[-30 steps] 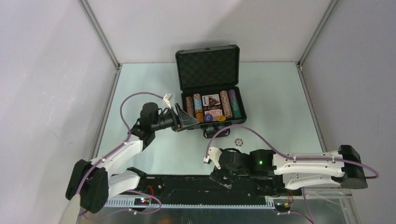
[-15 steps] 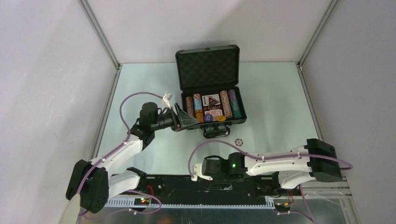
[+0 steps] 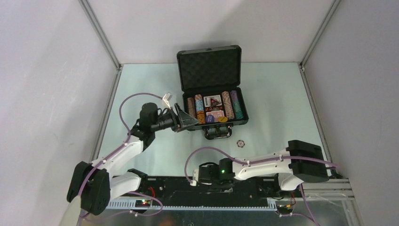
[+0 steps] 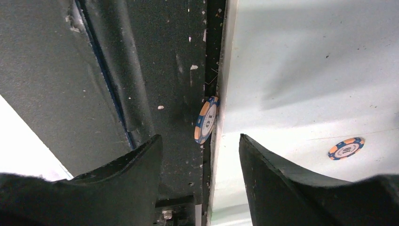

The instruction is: Pack up texas hold em set

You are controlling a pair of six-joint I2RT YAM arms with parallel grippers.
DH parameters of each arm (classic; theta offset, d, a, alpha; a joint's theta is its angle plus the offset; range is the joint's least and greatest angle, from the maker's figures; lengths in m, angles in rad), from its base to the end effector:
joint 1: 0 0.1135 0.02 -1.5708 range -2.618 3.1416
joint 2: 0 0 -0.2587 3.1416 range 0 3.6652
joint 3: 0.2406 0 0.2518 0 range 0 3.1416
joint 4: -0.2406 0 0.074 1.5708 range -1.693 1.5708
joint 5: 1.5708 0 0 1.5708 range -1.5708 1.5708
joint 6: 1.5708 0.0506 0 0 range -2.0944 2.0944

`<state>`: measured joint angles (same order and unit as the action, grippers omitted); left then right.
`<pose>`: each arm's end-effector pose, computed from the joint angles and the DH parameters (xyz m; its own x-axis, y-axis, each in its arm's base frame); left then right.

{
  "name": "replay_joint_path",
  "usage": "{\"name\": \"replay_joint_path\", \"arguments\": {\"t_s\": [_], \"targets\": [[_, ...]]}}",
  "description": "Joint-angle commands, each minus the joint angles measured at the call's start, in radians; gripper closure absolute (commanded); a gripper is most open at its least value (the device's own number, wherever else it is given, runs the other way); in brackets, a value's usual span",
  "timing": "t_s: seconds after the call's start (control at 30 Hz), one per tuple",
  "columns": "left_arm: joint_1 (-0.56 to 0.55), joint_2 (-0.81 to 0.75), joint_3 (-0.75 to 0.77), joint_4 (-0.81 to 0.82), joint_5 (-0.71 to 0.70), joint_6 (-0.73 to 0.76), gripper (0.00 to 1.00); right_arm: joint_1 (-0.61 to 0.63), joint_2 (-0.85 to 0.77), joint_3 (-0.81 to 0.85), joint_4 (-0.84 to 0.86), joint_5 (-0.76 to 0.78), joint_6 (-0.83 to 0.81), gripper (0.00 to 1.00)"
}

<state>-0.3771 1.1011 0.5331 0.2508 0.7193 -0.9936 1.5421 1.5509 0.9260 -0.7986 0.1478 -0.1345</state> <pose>0.2181 -0.1222 0.2283 -0.8781 -0.3303 -0.3462 0.2257 0.3521 -0.9083 0.0151 0.2662 0.1550 0.1044 -0.9865 -0.1259 -0.9830 -0.0830 -0.1640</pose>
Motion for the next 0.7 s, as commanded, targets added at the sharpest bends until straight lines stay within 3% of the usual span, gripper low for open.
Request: {"name": "replay_joint_path", "arguments": {"t_s": [0.0,0.27,0.67], "targets": [[0.024,-0.027,0.004,0.019,0.034,0.023,0.29,0.003,0.035,0.039,-0.013,0.053,0.019,0.37],[0.033,-0.024,0.002,0.015,0.038,0.021,0.29,-0.004,0.076,0.042,-0.014,0.089,0.019,0.47],[0.033,-0.021,0.005,0.013,0.042,0.022,0.29,-0.019,0.112,0.050,-0.024,0.079,0.024,0.79]]}}
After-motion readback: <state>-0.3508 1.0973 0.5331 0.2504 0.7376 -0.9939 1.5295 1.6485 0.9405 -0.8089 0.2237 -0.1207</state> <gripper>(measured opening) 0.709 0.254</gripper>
